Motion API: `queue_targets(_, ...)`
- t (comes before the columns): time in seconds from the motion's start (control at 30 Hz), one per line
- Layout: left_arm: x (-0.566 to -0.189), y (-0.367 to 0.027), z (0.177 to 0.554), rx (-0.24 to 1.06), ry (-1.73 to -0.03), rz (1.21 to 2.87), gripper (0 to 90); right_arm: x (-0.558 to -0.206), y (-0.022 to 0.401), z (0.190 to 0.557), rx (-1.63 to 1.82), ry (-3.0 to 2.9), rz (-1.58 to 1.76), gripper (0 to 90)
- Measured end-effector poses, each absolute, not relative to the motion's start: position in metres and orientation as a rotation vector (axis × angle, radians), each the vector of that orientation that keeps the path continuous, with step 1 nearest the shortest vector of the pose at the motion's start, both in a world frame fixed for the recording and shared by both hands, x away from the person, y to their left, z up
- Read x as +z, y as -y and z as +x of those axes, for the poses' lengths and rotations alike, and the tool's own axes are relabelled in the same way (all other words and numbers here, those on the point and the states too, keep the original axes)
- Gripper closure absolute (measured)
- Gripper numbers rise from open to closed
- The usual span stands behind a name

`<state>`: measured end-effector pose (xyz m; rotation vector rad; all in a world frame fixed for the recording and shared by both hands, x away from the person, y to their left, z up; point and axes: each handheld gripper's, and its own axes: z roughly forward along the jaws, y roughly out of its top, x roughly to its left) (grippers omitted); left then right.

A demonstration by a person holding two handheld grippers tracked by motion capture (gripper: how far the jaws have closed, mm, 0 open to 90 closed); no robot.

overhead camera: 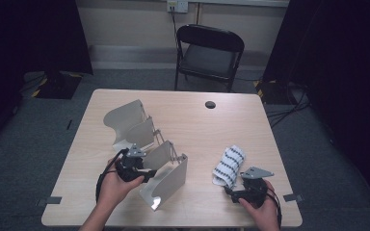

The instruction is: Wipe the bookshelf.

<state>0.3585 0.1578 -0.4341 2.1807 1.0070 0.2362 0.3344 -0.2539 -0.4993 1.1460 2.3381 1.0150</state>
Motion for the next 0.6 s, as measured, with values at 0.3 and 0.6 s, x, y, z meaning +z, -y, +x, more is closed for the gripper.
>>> queue_targets(0.3, -0.419, -0.144, 0.369, 0.255, -0.979, 2.178, 57.8, -0.499, 0.254, 0.334, 1.015, -2.338, 1.146, 11.7)
queue_targets(0.6, -0.416, -0.143, 0.373, 0.289, -0.972, 2.198, 86.0, -0.499, 0.254, 0.334, 1.015, -2.338, 1.146, 11.7)
